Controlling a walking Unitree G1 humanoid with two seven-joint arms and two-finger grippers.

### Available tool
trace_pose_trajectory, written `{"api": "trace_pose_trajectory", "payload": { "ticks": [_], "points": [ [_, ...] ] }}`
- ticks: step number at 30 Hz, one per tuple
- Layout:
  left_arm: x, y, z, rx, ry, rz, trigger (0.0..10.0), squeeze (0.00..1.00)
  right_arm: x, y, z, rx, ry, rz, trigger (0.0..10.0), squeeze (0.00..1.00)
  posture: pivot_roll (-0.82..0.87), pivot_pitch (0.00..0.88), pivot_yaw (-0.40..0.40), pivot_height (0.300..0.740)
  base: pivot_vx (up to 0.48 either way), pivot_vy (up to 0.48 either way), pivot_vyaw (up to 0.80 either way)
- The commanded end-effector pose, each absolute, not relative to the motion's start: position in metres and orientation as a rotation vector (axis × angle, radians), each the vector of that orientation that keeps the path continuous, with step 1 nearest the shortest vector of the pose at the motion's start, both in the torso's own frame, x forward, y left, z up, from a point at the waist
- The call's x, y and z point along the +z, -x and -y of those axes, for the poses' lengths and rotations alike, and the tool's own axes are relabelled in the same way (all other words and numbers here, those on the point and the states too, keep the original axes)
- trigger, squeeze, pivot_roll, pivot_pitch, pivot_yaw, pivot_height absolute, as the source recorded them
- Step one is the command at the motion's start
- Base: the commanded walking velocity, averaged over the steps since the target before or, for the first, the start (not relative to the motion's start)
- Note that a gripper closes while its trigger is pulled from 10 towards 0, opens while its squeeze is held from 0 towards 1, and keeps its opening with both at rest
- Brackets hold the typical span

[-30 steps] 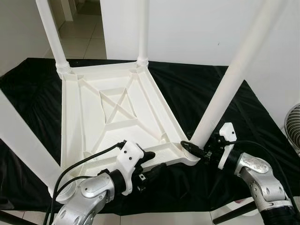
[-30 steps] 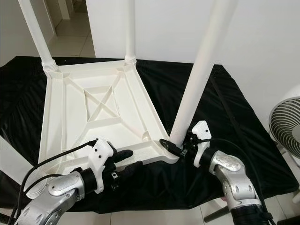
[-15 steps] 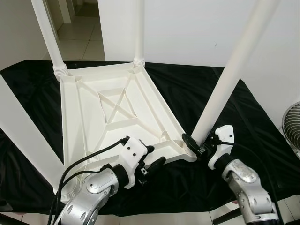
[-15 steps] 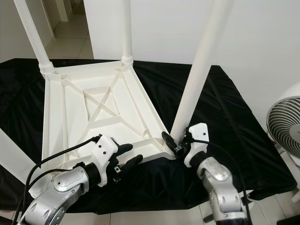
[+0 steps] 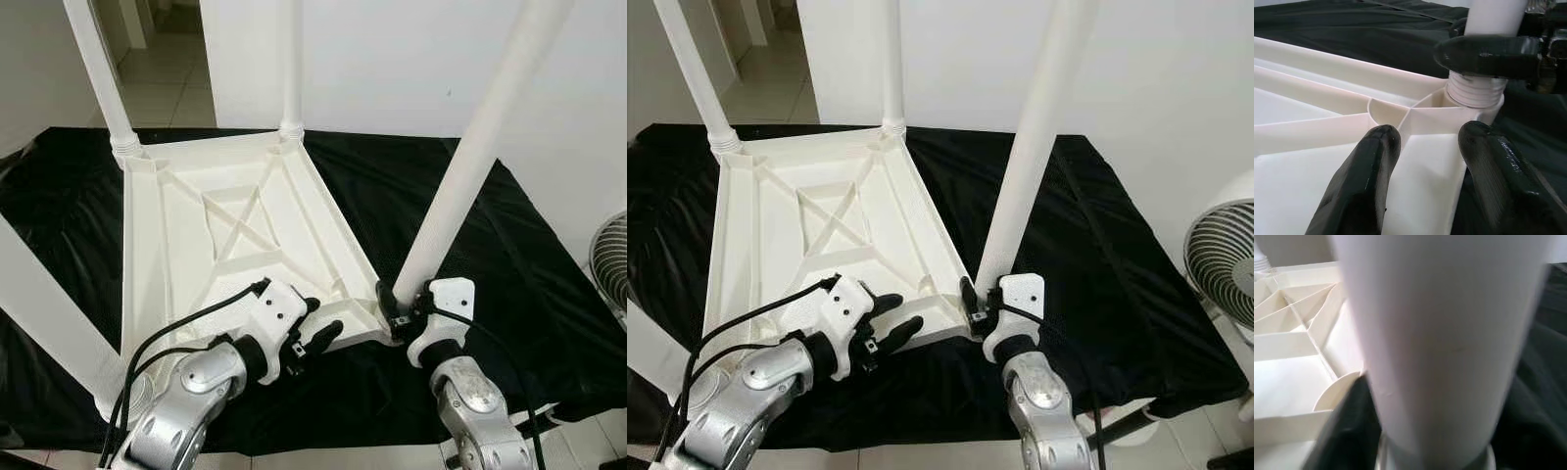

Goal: Building children table

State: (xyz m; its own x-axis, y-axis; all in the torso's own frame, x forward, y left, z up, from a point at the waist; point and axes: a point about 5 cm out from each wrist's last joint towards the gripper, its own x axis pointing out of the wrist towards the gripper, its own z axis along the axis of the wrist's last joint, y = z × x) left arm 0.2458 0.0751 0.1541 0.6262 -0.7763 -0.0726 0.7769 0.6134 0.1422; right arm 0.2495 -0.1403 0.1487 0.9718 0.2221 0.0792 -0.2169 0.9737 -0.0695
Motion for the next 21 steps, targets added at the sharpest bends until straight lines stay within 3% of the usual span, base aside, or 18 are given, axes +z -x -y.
{"api": "trace_pose_trajectory", "payload": {
  "ticks": [1, 10, 11, 13, 21],
  "points": [
    [0.153, -0.247, -0.076, -0.904, -0.171, -0.003, 10.0, 0.0, 0.144, -0.249, 0.142, 0.231, 0.049, 0.061, 10.0, 1.0, -0.03, 0.052, -0.022, 0.74, 0.0, 0.0, 0.0],
    [0.155, -0.25, -0.077, -0.917, -0.169, 0.004, 10.0, 0.0, 0.155, -0.259, 0.157, 0.372, 0.08, 0.101, 10.0, 1.0, -0.02, 0.048, -0.024, 0.74, 0.0, 0.0, 0.0],
    [0.155, -0.25, -0.076, -0.919, -0.168, 0.004, 10.0, 0.0, 0.156, -0.261, 0.158, 0.406, 0.078, 0.1, 10.0, 0.0, -0.02, 0.049, -0.025, 0.74, 0.0, 0.0, 0.0],
    [0.155, -0.25, -0.076, -0.919, -0.168, 0.004, 10.0, 0.0, 0.156, -0.261, 0.158, 0.406, 0.078, 0.1, 10.0, 0.0, -0.02, 0.049, -0.025, 0.74, 0.0, 0.0, 0.0],
    [0.153, -0.248, -0.072, -0.938, -0.163, 0.004, 10.0, 0.0, 0.156, -0.265, 0.172, 0.72, 0.147, 0.077, 10.0, 0.0, -0.02, 0.048, -0.024, 0.74, 0.0, 0.0, 0.0]
  ]
}}
